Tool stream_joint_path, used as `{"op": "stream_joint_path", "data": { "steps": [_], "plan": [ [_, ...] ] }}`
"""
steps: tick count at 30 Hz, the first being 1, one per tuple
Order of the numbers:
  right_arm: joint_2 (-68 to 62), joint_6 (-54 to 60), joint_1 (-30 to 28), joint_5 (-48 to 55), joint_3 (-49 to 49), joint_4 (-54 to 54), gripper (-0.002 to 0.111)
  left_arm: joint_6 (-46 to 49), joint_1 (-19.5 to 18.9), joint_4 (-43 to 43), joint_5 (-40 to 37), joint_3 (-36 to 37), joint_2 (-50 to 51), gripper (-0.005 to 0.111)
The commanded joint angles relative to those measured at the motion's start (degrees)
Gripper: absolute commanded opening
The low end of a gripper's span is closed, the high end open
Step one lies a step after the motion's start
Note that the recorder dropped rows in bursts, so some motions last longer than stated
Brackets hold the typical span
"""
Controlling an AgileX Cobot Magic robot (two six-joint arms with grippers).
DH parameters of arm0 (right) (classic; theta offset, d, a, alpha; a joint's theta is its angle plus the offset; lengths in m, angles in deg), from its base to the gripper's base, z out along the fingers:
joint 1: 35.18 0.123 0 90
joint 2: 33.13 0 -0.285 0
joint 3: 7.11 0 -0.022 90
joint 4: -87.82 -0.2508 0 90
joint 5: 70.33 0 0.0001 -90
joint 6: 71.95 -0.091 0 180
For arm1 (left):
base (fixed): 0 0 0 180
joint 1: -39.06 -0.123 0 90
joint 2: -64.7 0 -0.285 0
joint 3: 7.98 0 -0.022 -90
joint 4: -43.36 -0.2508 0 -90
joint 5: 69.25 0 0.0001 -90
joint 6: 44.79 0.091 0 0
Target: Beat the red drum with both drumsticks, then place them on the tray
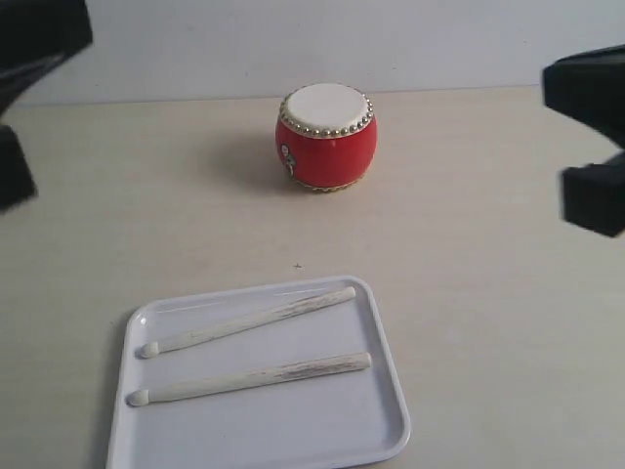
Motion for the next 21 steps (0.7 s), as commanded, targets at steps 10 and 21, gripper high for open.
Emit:
{"op": "stream_joint_path", "data": {
  "steps": [10,21],
  "plan": [
    [-21.9,-18.7,0.1,-6.6,-0.5,5.7,0.0,11.2,-35.8,0.1,-41.3,0.8,18.7,0.0],
    [-21.9,-18.7,0.1,-8.1,-0.5,5.0,0.0,11.4,-50.2,0.1,-61.3,0.7,22.4,0.0]
  ]
}}
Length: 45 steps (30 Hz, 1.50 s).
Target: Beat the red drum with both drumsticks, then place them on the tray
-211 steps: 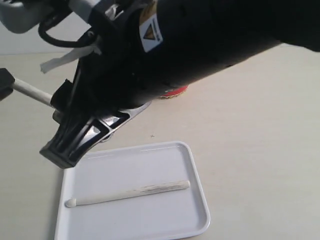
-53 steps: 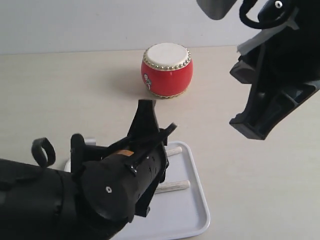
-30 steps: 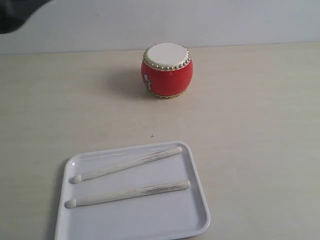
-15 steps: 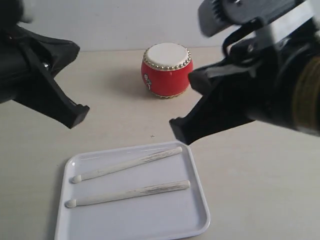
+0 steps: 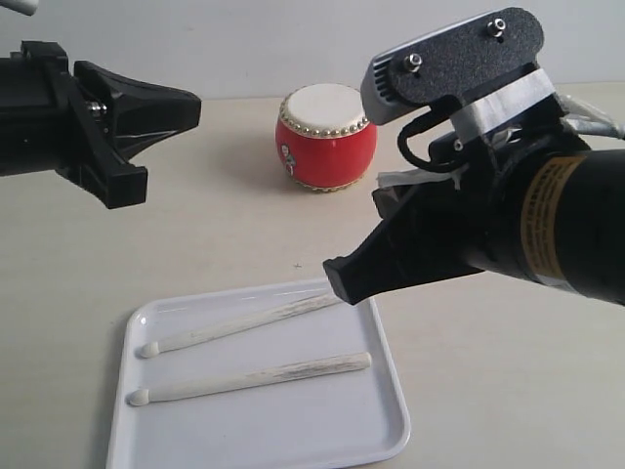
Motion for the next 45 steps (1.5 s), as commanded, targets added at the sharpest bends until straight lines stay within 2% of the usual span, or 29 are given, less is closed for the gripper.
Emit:
{"op": "stream_joint_path", "data": {
  "steps": [1,15,17,19,22,23,27,33,38,41,45],
  "plan": [
    [0.0,-0.2,0.1,-1.0,0.0,0.3,0.0,-0.4,-1.1,-0.1,1.5,0.0,0.1,0.0],
    [0.0,-0.2,0.1,-1.0,0.0,0.3,0.0,1.2,-1.1,-1.1,2.7,0.0,0.1,0.0],
    [0.0,-0.2,0.1,-1.0,0.0,0.3,0.0,-1.3,-1.1,-2.2,3.4,0.1,0.1,0.0],
    [0.0,-0.2,0.1,-1.0,0.0,0.3,0.0,-3.6,-1.1,-2.3,5.8,0.1,0.1,0.0],
    [0.0,-0.2,0.1,-1.0,0.0,0.3,0.0,-10.5,-1.2,-2.4,15.7,0.5,-1.4,0.0],
    [0.0,-0.2,0.1,-1.2,0.0,0.3,0.0,-11.3,-1.5,-2.4,18.7,1.0,-2.9,0.0],
    [0.0,-0.2,0.1,-1.2,0.0,0.3,0.0,-11.3,-4.4,-2.2,22.2,3.7,-12.9,0.0],
    [0.0,-0.2,0.1,-1.2,0.0,0.3,0.0,-13.0,-13.9,-1.0,23.4,11.8,-31.5,0.0],
    [0.0,-0.2,0.1,-1.2,0.0,0.3,0.0,-13.0,-19.1,-1.0,25.5,20.4,-44.0,0.0],
    [0.0,-0.2,0.1,-1.2,0.0,0.3,0.0,-13.0,-20.9,-1.0,25.5,25.9,-50.6,0.0],
    [0.0,-0.2,0.1,-1.2,0.0,0.3,0.0,-13.0,-21.0,-1.0,25.8,31.7,-60.1,0.0]
  ]
}}
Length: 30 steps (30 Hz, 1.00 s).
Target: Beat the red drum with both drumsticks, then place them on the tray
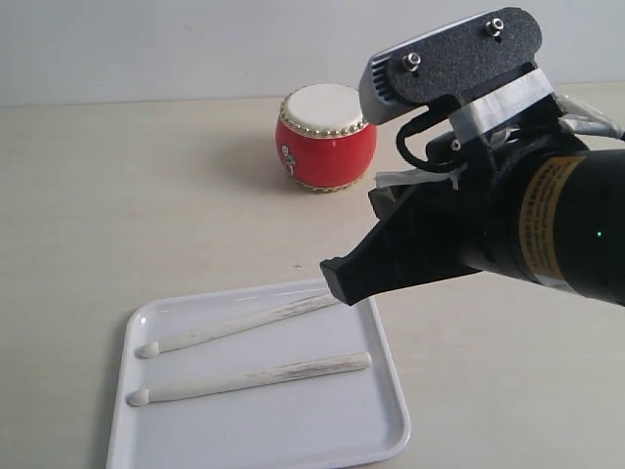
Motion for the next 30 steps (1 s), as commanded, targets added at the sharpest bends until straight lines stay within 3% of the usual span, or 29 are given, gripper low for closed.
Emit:
{"op": "stream_joint_path", "data": {
  "steps": [1,4,17,19,20,21,24,25,26,27,30],
  "plan": [
    [0.0,-0.1,0.1,-0.3,0.0,0.4,0.0,-0.3,-0.3,0.5,0.5,6.1,-10.2,0.0],
    [0.0,-0.1,0.1,-0.3,0.0,0.4,0.0,-0.3,-0.3,0.5,0.7,9.1,-16.9,0.0],
    [0.0,-0.1,0.1,-0.4,0.0,0.4,0.0,-0.2,-0.3,0.5,-1.0,10.2,-17.3,0.0],
    [0.0,-0.1,0.1,-0.4,0.0,0.4,0.0,-4.6,-0.3,-3.2,-1.2,10.2,-17.3,0.0],
    [0.0,-0.1,0.1,-0.4,0.0,0.4,0.0,-13.1,-0.3,-10.3,-1.3,10.2,-17.3,0.0],
    [0.0,-0.1,0.1,-0.4,0.0,0.4,0.0,-27.5,-0.3,-24.7,-1.6,10.2,-17.3,0.0],
    [0.0,-0.1,0.1,-0.4,0.0,0.4,0.0,-84.6,-0.3,-82.3,-3.2,10.2,-17.3,0.0],
    [0.0,-0.1,0.1,-0.4,0.0,0.4,0.0,-98.4,-0.3,-96.4,-3.8,10.6,-17.3,0.0],
    [0.0,-0.1,0.1,-0.4,0.0,0.4,0.0,-104.7,-0.3,-103.6,-3.3,11.6,-17.3,0.0],
    [0.0,-0.1,0.1,-0.4,0.0,0.4,0.0,-106.2,-0.3,-104.6,-2.0,12.2,-17.3,0.0],
    [0.0,-0.1,0.1,-1.2,0.0,0.4,0.0,-101.0,-0.3,-99.3,-5.4,12.2,-17.3,0.0]
  ]
}}
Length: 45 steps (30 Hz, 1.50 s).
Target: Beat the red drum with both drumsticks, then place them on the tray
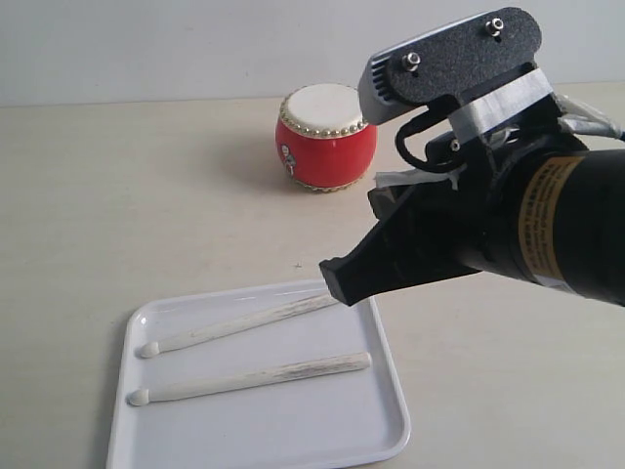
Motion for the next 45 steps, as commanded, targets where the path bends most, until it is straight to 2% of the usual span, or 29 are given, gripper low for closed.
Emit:
{"op": "stream_joint_path", "data": {
  "steps": [1,4,42,45],
  "plan": [
    [0.0,-0.1,0.1,-1.2,0.0,0.4,0.0,-5.0,-0.1,-5.1,-3.7,0.6,-0.3,0.0],
    [0.0,-0.1,0.1,-1.6,0.0,0.4,0.0,-2.8,-0.1,-4.3,-3.8,0.6,-0.3,0.0],
    [0.0,0.4,0.1,-1.1,0.0,1.1,0.0,-3.2,-0.1,-4.3,-3.6,0.6,-0.3,0.0],
    [2.2,2.3,-1.4,-0.2,-0.1,1.4,0.0,-3.2,-0.1,-4.3,-3.6,0.6,-0.3,0.0]
  ]
}}
